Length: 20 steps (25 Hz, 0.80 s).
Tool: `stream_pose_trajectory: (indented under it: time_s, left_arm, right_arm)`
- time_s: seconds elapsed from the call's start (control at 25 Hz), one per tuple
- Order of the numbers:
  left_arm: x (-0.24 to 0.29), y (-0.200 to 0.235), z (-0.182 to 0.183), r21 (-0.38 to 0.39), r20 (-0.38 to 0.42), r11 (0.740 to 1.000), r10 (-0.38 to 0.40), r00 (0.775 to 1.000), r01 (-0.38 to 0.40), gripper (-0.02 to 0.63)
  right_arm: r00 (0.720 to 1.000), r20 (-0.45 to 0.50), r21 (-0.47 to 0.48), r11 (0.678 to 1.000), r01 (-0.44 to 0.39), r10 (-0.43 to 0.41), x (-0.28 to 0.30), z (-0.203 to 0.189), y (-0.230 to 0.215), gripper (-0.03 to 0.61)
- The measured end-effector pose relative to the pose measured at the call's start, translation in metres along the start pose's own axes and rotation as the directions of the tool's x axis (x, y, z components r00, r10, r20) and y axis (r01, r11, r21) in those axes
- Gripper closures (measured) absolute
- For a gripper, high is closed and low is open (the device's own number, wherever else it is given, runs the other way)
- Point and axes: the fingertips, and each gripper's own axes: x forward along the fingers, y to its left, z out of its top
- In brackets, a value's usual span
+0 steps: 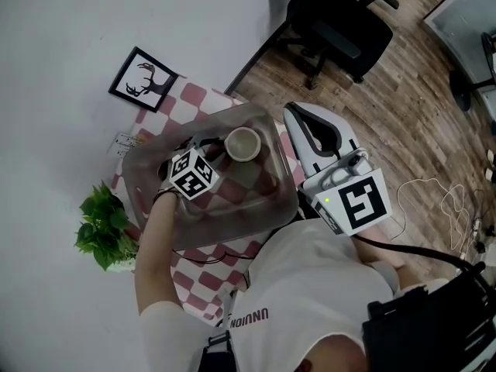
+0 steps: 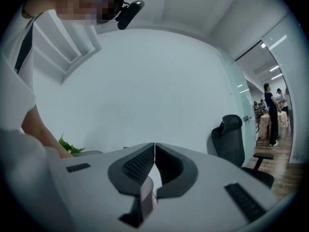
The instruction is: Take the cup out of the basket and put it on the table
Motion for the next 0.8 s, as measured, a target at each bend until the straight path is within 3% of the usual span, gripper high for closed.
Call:
stream_pose_trajectory:
  time_s: [0.44,0.6,0.8]
  left_arm:
    - [0.005,0.0,-0.002,0.034,-0.01,0.999,0.003,1.0,-0.002,0.469]
    - [0.007,-0.009,-0.001,0.088,-0.039,0.995,-0.042,0.998,0.046,0.498]
    - [0.011,-0.012,0.004,0.099,-0.05,0.991,-0.081,0.995,0.086,0.528]
  right_arm:
    - [1.0,-0.017,-0.001,1.0,-0.005,0.005,0.006,-0.006,0.005,0.56]
    - [1.0,-0.023,-0.005,1.0,-0.012,0.012,0.005,-0.005,0.009,0.56]
    - [1.0,-0.028,-0.008,1.0,-0.01,0.009,0.006,-0.006,0.01,0.56]
